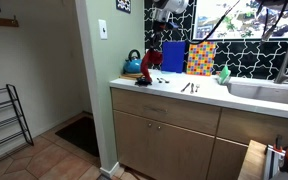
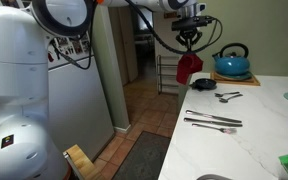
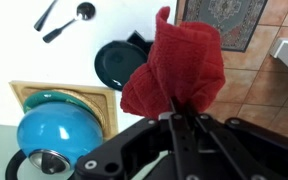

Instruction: Pick up the red towel and move it to the right in front of the checked board

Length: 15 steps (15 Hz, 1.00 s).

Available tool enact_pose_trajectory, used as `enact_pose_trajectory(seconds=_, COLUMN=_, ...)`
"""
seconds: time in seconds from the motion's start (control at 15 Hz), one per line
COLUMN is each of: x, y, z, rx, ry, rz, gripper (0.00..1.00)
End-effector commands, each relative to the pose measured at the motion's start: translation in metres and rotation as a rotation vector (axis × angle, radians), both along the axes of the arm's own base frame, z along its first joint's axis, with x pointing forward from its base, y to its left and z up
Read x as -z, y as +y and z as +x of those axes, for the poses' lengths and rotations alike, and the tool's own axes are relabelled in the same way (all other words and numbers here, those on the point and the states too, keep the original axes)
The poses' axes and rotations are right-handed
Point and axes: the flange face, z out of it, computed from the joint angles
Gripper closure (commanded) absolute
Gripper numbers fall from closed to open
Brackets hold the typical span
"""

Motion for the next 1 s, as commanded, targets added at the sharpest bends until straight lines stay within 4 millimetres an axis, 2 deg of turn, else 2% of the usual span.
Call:
enact_pose_trajectory(seconds=0.0, x=-0.024, y=-0.016, z=-0.048, rx=0.096, ry=0.046, rz=-0.024, gripper=0.99)
enact_pose_trajectory(seconds=0.2, x=-0.035, y=-0.04, z=-0.07, rx=0.201, ry=0.062, rz=-0.006, gripper=0.99)
enact_pose_trajectory(seconds=0.33, x=-0.034, y=-0.058, z=-0.078, rx=0.288, ry=0.061, rz=0.015, gripper=0.99)
enact_pose_trajectory(seconds=0.47, x=-0.025, y=-0.076, z=-0.081, rx=0.368, ry=0.062, rz=0.048, gripper=0.99)
enact_pose_trajectory(seconds=0.93, x=-0.002, y=-0.154, z=-0.073, rx=0.693, ry=-0.076, rz=0.232, gripper=0.99)
